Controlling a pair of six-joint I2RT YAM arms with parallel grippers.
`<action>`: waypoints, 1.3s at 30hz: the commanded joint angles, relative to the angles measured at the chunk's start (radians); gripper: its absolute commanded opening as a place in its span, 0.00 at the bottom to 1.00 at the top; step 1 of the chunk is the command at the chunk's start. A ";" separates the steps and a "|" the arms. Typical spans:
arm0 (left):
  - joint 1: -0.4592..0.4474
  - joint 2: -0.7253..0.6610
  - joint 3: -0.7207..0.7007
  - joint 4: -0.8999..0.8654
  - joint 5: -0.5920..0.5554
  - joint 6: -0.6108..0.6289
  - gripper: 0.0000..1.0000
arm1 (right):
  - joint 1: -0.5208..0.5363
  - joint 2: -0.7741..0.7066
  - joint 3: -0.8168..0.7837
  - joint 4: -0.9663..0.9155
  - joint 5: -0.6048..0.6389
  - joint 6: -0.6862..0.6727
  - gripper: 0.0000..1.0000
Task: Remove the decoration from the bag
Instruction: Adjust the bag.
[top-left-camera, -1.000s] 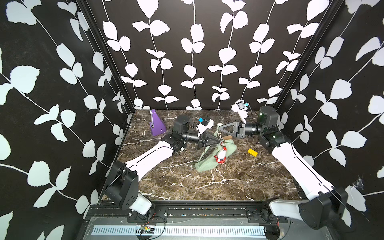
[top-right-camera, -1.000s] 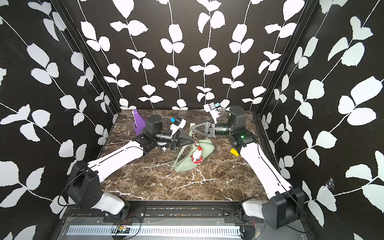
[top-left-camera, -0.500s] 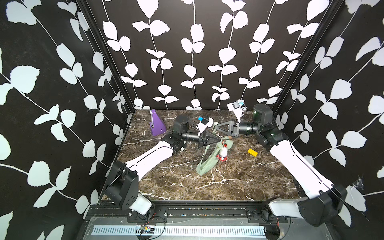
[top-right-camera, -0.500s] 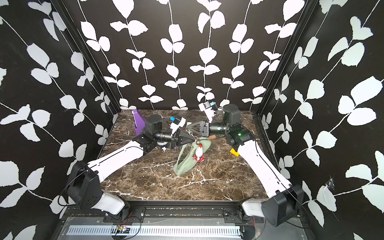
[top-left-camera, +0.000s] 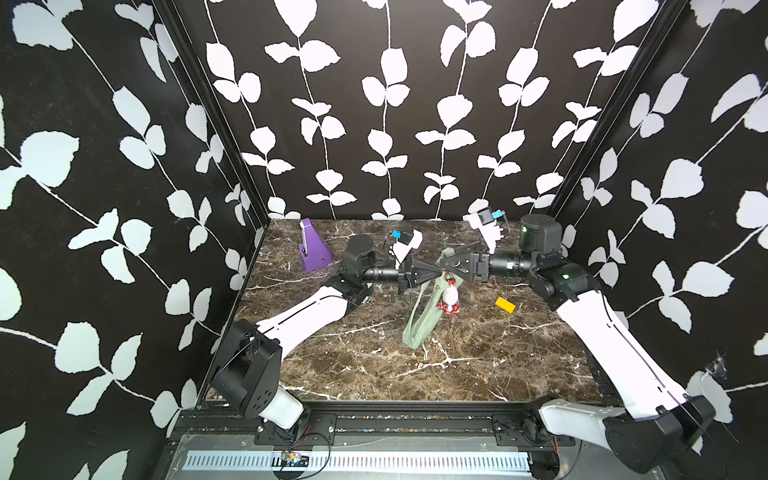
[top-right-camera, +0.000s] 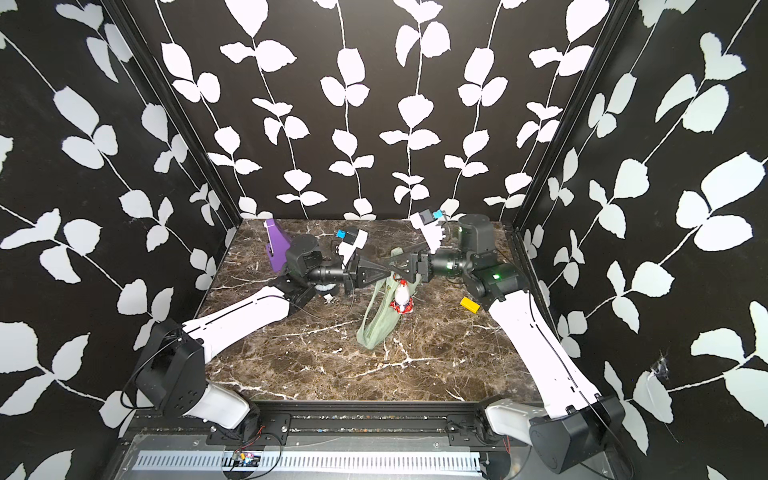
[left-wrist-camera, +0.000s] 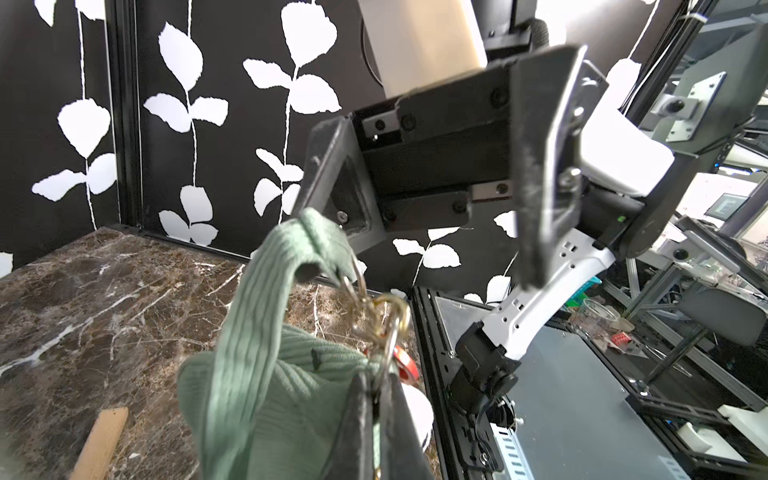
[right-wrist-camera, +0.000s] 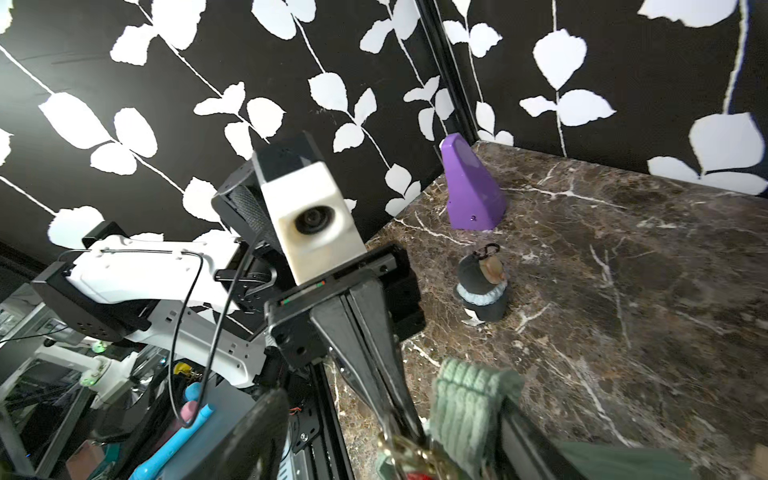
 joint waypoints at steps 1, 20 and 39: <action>0.007 0.008 0.008 0.121 0.025 -0.067 0.00 | -0.032 -0.004 0.005 -0.033 0.014 -0.039 0.76; 0.014 0.022 0.020 0.163 0.041 -0.117 0.00 | -0.126 0.029 -0.042 -0.035 -0.013 0.028 0.66; 0.021 0.003 0.033 0.005 0.034 0.020 0.00 | -0.147 0.061 -0.107 0.038 -0.048 0.370 0.29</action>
